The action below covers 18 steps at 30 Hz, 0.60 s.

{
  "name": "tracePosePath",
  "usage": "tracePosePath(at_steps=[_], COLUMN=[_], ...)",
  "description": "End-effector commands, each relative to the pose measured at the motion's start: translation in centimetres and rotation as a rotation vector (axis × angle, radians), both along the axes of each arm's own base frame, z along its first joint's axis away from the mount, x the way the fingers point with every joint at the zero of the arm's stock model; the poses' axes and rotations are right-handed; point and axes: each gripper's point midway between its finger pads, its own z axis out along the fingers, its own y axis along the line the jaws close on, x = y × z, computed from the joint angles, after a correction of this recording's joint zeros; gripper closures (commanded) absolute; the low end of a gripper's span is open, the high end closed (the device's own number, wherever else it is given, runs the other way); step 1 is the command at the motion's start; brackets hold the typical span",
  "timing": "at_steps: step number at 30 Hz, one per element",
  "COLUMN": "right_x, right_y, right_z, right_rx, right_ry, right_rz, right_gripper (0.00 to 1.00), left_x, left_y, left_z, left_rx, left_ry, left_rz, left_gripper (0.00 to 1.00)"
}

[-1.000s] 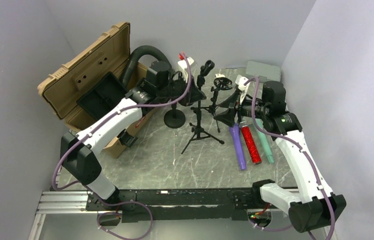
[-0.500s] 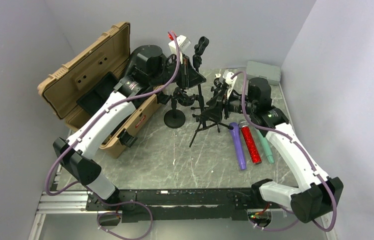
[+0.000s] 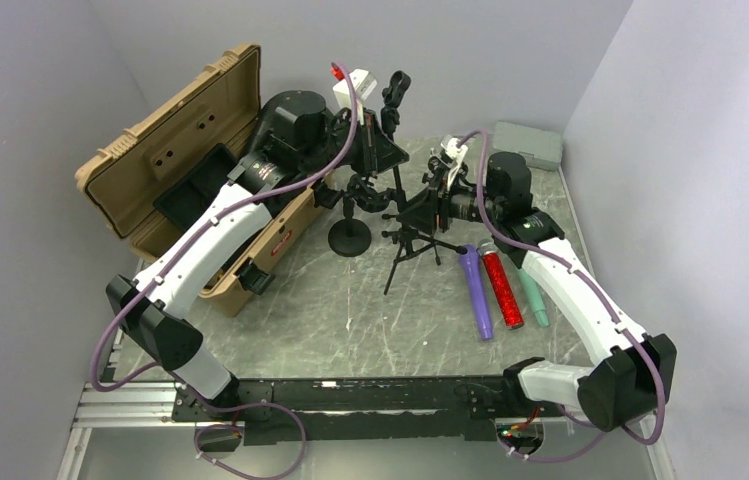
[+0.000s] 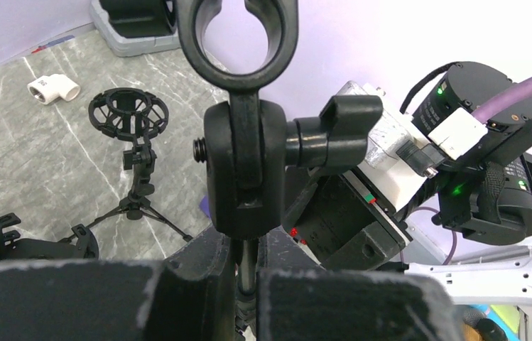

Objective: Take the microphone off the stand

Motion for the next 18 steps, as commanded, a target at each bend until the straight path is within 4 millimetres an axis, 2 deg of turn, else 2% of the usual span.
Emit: tracePosePath(at_steps=[1,7,11,16,18], right_x=[0.2,0.6,0.5,0.3,0.2], right_y=[0.5,0.5,0.5,0.7,0.7], right_z=[0.9,-0.8,-1.2,-1.1,-1.1], right_rx=[0.039,0.028,0.030,0.040,0.042], right_ry=[-0.023,0.003,0.010,0.018,0.015], right_rz=[0.005,-0.014,-0.011,0.002,0.009], right_gripper=[0.59,0.63,0.65,0.75,0.84], left_x=[-0.5,-0.4,-0.6,-0.8,-1.0], left_y=[0.3,0.1,0.0,-0.4,-0.6], left_z=[4.9,5.1,5.4,5.3,5.3], left_rx=[-0.110,-0.119,-0.128,-0.138,-0.143], left_ry=[-0.059,-0.049,-0.051,-0.035,-0.032], left_rz=[0.023,0.022,0.007,-0.013,-0.024], left_gripper=[1.00,1.00,1.00,1.00,1.00])
